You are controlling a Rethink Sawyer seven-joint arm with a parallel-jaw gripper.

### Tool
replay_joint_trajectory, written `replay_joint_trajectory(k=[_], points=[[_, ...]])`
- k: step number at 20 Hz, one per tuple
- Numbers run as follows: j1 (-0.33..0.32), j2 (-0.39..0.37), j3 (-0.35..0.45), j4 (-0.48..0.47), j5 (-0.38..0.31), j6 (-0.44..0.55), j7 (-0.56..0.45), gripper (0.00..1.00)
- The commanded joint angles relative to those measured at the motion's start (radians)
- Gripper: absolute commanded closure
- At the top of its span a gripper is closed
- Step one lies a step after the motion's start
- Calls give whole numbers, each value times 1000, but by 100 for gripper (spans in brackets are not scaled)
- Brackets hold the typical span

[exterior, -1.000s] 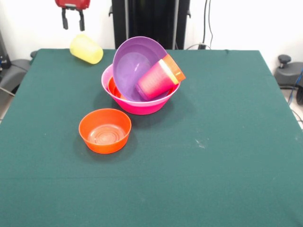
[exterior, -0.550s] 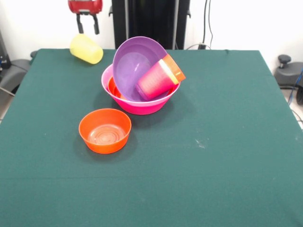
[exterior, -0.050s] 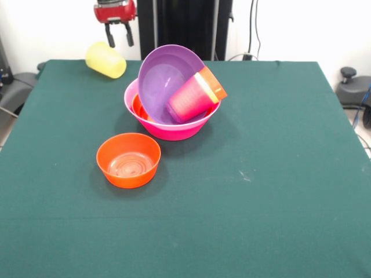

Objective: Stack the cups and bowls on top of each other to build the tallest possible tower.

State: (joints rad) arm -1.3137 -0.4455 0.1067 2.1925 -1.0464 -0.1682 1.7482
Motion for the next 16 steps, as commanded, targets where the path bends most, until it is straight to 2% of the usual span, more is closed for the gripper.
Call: replay_joint_trajectory(k=[1, 16], points=[[1, 30, 156, -119, -47, 69, 44, 0], [-71, 14, 238, -133, -41, 171, -11, 0]])
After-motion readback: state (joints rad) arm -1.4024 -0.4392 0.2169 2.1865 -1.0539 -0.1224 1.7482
